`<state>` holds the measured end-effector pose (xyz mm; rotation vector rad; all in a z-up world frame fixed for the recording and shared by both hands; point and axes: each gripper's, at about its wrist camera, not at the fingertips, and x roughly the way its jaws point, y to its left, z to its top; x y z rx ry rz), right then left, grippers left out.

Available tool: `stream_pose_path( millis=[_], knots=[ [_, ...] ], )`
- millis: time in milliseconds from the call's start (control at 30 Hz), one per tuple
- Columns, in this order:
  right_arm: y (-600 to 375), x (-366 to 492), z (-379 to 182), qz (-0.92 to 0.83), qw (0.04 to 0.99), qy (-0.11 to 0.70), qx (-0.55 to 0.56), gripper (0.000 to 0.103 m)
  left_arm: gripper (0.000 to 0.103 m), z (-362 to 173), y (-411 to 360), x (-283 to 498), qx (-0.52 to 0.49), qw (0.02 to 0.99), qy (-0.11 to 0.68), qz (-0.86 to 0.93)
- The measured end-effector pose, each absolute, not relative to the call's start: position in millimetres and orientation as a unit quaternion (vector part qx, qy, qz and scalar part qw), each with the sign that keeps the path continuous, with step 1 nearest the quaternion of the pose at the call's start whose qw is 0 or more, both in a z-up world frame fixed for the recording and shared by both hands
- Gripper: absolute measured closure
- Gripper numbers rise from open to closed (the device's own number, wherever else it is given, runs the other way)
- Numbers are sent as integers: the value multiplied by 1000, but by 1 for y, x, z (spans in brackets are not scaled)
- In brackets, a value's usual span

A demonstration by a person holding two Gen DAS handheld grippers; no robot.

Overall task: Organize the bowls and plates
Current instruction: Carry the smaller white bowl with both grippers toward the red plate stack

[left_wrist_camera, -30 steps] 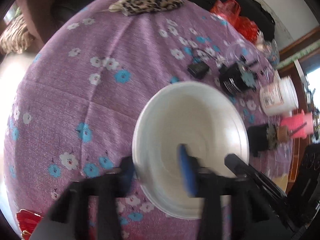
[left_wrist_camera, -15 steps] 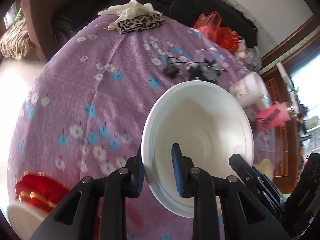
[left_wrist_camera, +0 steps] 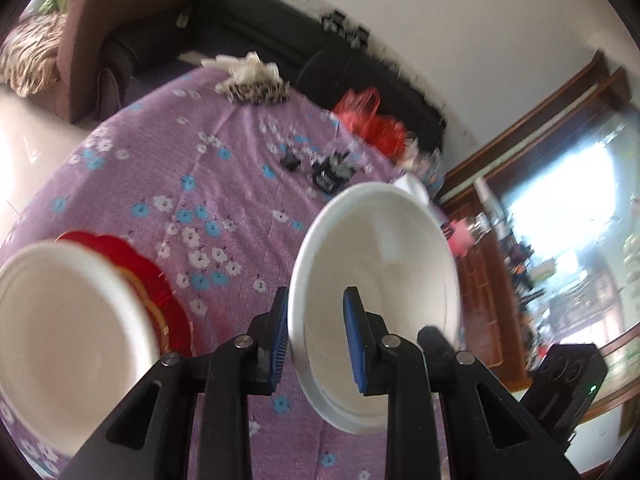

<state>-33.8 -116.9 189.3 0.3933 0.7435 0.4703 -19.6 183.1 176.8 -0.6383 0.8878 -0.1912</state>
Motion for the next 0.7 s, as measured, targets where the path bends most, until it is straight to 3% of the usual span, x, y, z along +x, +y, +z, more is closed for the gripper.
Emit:
stream_pose_path(
  millis=[267,700],
  knots=[
    [-74,-93,195,259,895,326,163,85,79,167,218,-92,-324,874,358,-51],
    [27,-101,165,324,853,381,148,85,77,173,290,-133,-293,909,289,61]
  ],
)
